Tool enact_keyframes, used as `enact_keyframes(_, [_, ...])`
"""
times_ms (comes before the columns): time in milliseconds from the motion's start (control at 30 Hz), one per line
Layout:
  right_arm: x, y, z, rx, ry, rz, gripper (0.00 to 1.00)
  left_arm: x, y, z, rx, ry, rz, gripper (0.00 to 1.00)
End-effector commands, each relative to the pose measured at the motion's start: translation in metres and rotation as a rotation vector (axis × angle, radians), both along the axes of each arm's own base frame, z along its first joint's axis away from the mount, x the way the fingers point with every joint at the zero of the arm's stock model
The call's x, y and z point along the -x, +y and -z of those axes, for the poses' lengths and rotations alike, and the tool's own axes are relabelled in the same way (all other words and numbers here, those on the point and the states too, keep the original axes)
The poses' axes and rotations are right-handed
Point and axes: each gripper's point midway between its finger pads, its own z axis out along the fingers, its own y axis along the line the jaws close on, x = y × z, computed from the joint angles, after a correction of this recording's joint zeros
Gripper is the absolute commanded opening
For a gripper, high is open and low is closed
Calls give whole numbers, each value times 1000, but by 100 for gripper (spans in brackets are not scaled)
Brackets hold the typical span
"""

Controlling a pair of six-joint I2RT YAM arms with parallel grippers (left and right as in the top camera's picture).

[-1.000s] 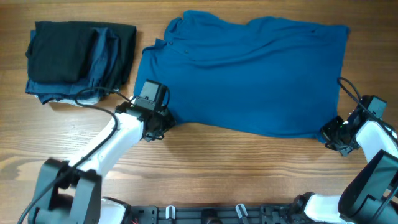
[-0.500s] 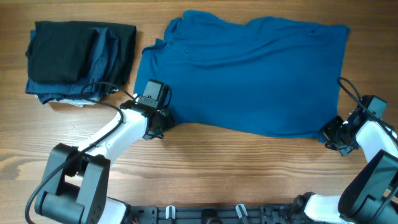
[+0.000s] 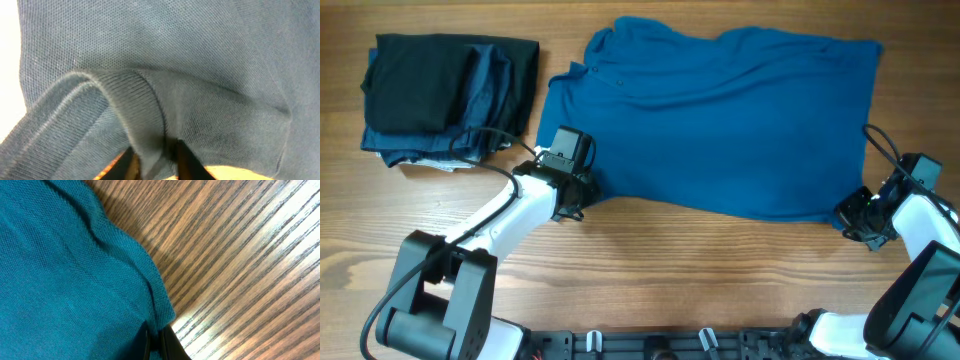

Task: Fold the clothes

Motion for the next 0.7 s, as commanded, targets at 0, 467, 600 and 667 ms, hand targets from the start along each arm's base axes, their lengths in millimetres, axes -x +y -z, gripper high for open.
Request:
enact_keyframes(0, [-1,7,4,-33,4,-15,4,-6,3,-2,-11,-15,-7,19])
enact_keyframes(467, [-4,7,1,-41,-2,-16,4,-3,-24,-35,135,-69,46,30])
enact_keyframes(600, [-4,7,1,-41,-2,-16,4,1,-24,-20,117,-22,48,31])
enact_keyframes(667, [-4,7,1,-41,-2,-17,4,3,-15,-18,82,-11,35,31])
